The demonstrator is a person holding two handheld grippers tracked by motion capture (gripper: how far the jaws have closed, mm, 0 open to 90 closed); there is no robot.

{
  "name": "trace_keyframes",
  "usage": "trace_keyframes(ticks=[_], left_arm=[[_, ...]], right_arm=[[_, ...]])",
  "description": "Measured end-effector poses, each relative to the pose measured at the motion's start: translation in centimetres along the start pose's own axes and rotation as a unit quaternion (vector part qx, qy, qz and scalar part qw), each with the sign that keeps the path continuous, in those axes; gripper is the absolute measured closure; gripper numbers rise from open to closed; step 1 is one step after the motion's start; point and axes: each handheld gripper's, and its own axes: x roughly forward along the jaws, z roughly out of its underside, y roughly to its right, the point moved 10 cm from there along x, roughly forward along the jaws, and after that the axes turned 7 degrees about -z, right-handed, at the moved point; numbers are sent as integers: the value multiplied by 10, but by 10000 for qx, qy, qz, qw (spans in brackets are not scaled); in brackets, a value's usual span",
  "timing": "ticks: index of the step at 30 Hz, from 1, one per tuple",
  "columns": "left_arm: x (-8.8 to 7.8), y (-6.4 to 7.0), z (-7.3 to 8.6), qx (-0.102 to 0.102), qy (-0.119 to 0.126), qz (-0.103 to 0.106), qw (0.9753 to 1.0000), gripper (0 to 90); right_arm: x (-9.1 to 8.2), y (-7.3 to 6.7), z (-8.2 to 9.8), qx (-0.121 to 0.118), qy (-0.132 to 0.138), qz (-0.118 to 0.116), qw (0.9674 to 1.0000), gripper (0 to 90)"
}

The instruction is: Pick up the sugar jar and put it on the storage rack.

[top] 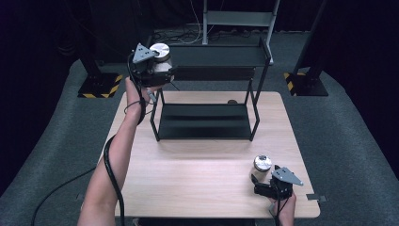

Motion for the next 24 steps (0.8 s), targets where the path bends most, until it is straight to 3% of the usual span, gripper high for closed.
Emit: trace_keyframes(ticks=[24], left_arm=[[20, -10, -31, -9, -142, -249, 9996, 301]], right_arm=[[0, 1, 0, 13, -15, -22, 10000, 4]])
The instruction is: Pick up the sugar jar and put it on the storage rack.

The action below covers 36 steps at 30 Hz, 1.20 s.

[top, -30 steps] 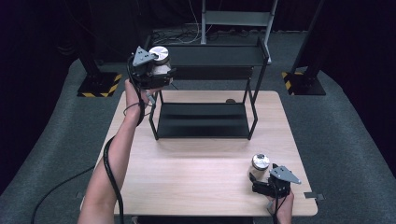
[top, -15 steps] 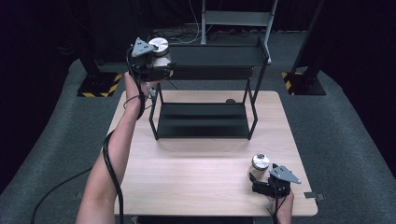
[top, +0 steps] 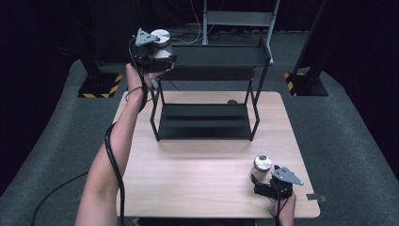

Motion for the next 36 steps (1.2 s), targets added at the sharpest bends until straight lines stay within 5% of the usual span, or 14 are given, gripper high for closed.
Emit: trace_keyframes(ticks=[36], left_arm=[[49, -22, -13, -488, -617, -110, 9968, 301]], right_arm=[[0, 0, 0, 6, 27, -16, 10000, 4]])
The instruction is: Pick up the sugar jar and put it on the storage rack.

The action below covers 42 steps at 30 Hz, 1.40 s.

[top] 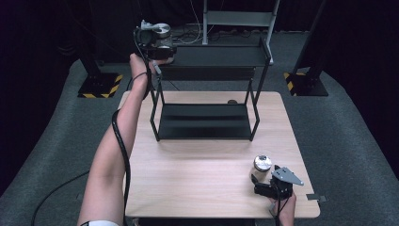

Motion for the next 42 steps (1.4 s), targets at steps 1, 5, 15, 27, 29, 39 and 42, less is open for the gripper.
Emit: trace_keyframes(ticks=[1, 5, 15, 27, 29, 39, 42], left_arm=[[1, -1, 0, -34, -20, 24, 10000, 301], [4, -2, -1, -102, -104, 55, 9999, 301], [6, 0, 0, 5, -152, 17, 9999, 301], [6, 3, 0, 5, -153, -53, 9999, 299], [6, 3, 0, -6, -146, -59, 9999, 299], [6, 8, 0, 49, -133, -174, 9997, 268], [5, 9, 1, 22, -70, -185, 9998, 247]], right_arm=[[0, 0, 0, 4, -4, -3, 10000, 4], [0, 0, 0, -13, 3, -3, 10000, 4], [0, 0, 0, -12, 8, 4, 10000, 4], [0, 0, 0, -25, 1, 7, 10000, 4], [0, 0, 0, -26, 8, 7, 10000, 4], [-1, 0, 0, -17, 30, -1, 10000, 4], [-1, 0, 1, -27, 34, 0, 10000, 4]])
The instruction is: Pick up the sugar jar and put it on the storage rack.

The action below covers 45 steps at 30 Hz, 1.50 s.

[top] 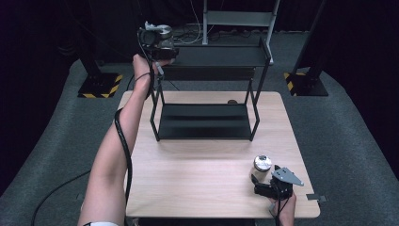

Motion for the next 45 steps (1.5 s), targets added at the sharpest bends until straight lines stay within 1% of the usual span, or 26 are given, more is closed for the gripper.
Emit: trace_keyframes(ticks=[2, 4, 6, 7, 8, 13, 15, 16, 17, 21, 22, 24, 28, 29, 30, 32, 35, 36, 38, 39, 40, 41, 43, 45], left_arm=[[-2, 2, 0, 26, 52, -54, 10000, 225], [-5, 4, -1, 62, 86, -170, 9998, 175], [-7, 2, -2, 54, 85, -119, 9999, 163], [-8, 3, -3, 76, 78, -139, 9998, 159], [-9, 4, -4, 107, 72, -171, 9998, 133], [-17, 1, -6, 67, 24, -106, 9999, 97], [-21, 0, -6, 88, 14, -89, 9999, 86], [-24, 0, -6, 94, 7, -48, 9999, 75], [-26, -1, -5, 130, -30, 11, 9999, 65], [-38, 0, -2, 299, -37, 116, 9995, 26], [-42, 1, 0, 366, -62, 125, 9992, 20], [-46, 1, 3, 439, -113, 143, 9989, 11], [-57, 3, 16, 602, -150, 218, 9978, 1], [-61, 4, 21, 675, -117, 290, 9972, 2], [-64, 5, 24, 728, -146, 280, 9969, 3], [-71, 8, 33, 858, -91, 289, 9959, 0], [-80, 11, 47, 980, -45, 386, 9944, 0], [-82, 12, 52, 1053, -43, 368, 9937, 0], [-85, 14, 64, 1103, -60, 446, 9929, 0], [-86, 15, 70, 1165, -87, 447, 9921, 0], [-87, 16, 78, 1177, -98, 479, 9919, 0], [-88, 17, 85, 1209, -136, 527, 9912, 0], [-88, 20, 101, 1322, -233, 535, 9895, 0], [-87, 22, 119, 1382, -347, 585, 9881, 0]], right_arm=[[0, 0, 0, 3, 0, -1, 10000, 4], [0, 0, 0, 8, -5, -1, 10000, 4], [0, 0, 0, 3, -8, 0, 10000, 4], [0, 0, 0, 2, -15, 5, 10000, 4], [0, -1, 0, -3, -16, 9, 10000, 4], [0, -1, 0, -9, -26, 11, 10000, 4], [0, -1, 0, -13, -33, 9, 10000, 4], [0, -1, 0, -15, -31, 8, 10000, 4], [0, -1, 0, -12, -32, 8, 10000, 4], [1, -1, -1, -16, -47, 11, 10000, 4], [1, -1, -1, -16, -51, 11, 10000, 4], [1, -1, -1, -16, -53, 11, 10000, 4], [1, -1, -1, -19, -64, 17, 10000, 4], [1, -1, -1, -17, -65, 17, 10000, 4], [1, -1, -1, -18, -67, 17, 10000, 4], [1, -1, -1, -19, -63, 24, 10000, 4], [1, -1, -1, -22, -83, 23, 10000, 4], [1, -1, -1, -24, -79, 28, 10000, 4], [1, -1, -1, -25, -84, 31, 10000, 4], [1, -1, -1, -21, -82, 28, 10000, 4], [1, -1, -1, -23, -80, 31, 10000, 4], [1, -1, -1, -23, -78, 28, 10000, 4], [1, -1, -1, -25, -83, 30, 10000, 4], [2, -1, -1, -36, -93, 25, 9999, 4]])
